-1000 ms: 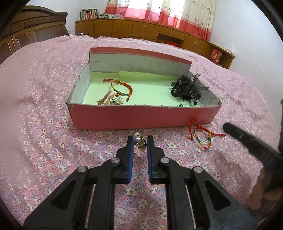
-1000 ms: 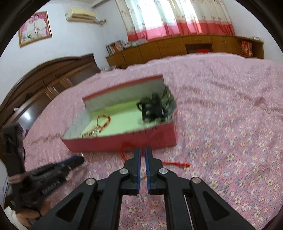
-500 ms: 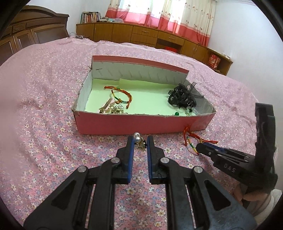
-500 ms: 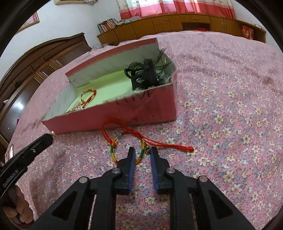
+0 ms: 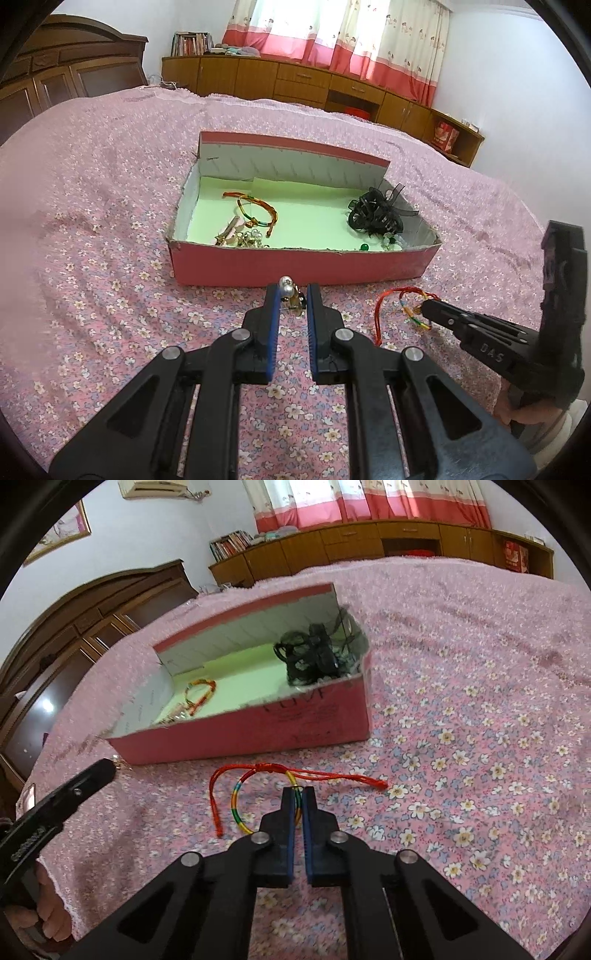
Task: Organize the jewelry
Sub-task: 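Carry the earring in the left tool and bracelet in the right tool into the box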
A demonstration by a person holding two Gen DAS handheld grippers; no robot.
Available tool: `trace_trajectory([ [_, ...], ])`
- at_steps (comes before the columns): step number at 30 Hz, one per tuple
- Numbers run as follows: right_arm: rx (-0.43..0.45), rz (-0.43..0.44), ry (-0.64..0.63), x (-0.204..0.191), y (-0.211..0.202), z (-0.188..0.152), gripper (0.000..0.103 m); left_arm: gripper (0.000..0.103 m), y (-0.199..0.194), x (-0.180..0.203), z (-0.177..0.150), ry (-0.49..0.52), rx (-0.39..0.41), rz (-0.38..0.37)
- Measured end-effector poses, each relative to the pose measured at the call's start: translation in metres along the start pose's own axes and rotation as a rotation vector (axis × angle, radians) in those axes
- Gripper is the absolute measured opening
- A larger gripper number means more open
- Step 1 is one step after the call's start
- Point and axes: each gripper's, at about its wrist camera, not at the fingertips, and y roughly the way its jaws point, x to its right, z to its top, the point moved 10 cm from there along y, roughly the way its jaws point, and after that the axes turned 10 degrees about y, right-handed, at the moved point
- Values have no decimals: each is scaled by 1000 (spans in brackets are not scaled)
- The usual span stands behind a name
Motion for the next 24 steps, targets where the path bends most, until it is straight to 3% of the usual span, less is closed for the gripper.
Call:
trace_trajectory([
  [14,173,77,-44,-34,-51,24,5,6,-21,0,22,24,83,27],
  [24,251,96,-71,-48,-62,43,5,6,-21,-1,46,42,138,38],
])
